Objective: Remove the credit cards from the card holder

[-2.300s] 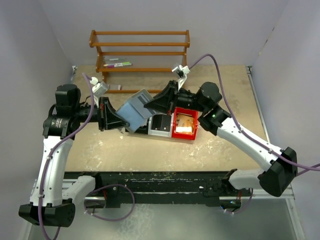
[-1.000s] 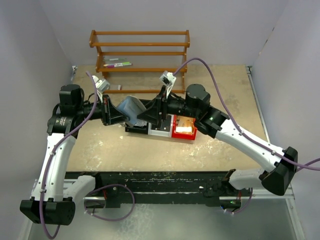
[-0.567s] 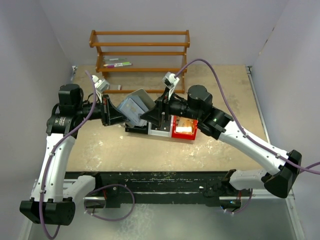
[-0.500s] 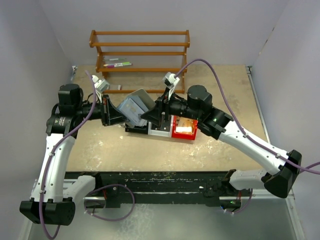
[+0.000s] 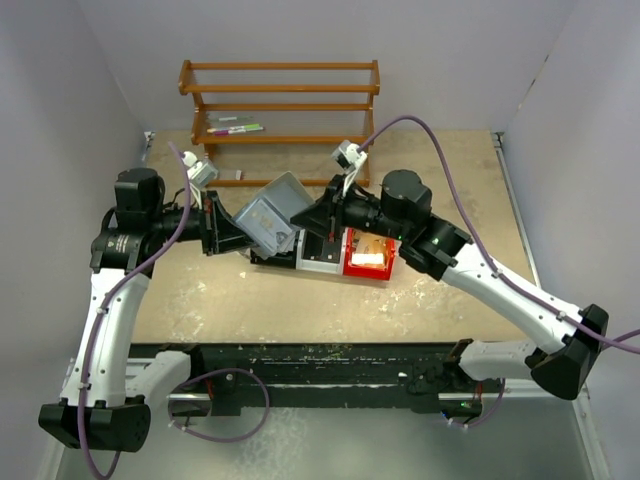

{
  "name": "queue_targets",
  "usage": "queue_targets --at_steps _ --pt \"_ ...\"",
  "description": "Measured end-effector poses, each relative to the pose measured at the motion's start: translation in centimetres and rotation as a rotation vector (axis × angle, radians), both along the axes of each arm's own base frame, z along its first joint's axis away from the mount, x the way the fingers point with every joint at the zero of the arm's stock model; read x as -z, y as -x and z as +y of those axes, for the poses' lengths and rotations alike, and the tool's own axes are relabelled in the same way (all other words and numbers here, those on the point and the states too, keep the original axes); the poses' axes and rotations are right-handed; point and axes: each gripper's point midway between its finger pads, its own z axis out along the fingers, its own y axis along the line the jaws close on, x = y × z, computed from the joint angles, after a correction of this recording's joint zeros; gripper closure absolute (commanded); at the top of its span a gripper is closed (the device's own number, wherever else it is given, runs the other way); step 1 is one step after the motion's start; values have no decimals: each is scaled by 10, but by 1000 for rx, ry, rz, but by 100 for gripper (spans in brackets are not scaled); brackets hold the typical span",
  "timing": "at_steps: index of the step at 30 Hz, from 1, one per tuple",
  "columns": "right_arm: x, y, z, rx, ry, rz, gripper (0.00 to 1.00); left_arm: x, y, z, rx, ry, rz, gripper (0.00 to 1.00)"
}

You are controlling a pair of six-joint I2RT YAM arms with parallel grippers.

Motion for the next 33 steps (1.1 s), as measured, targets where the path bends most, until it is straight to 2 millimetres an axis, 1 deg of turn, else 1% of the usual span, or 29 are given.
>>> queue_targets --at_steps 3,7,10,15,19,20,21,22,24,27,29,31,33 --pt "-5 3 -5 -30 -25 21 100 -3 3 -1 22 7 -25 100" --pt "-8 7 -11 -112 -81 96 100 -7 10 -2 60 19 -61 100" --pt "-7 13 -12 -180 -128 147 100 -9 15 -4 84 29 -68 96" --pt "-13 19 -11 -245 -169 186 100 -14 21 -5 109 47 -77 93" --pt "-17 23 -12 -271 -185 205 100 -19 26 -5 126 58 -98 96" --pt "-18 23 -13 -273 -188 211 92 -20 27 -6 130 61 -102 97" --pt "-18 24 -13 -277 -190 216 79 -21 28 -6 136 64 -105 98" --pt "-18 24 -13 -277 -191 222 70 -21 29 -6 142 68 -107 99" --pt "-18 21 -15 -267 -193 228 59 -23 31 -6 152 76 -98 100" --pt "-18 15 -18 -249 -195 224 52 -26 37 -6 171 90 -99 100" --pt "-19 12 -18 -246 -203 216 49 -28 41 -6 184 99 -100 100" --pt "-24 11 -16 -254 -221 198 47 -30 45 -6 197 106 -104 100" --pt "-29 10 -14 -271 -243 191 49 -31 47 -6 206 111 -104 100"
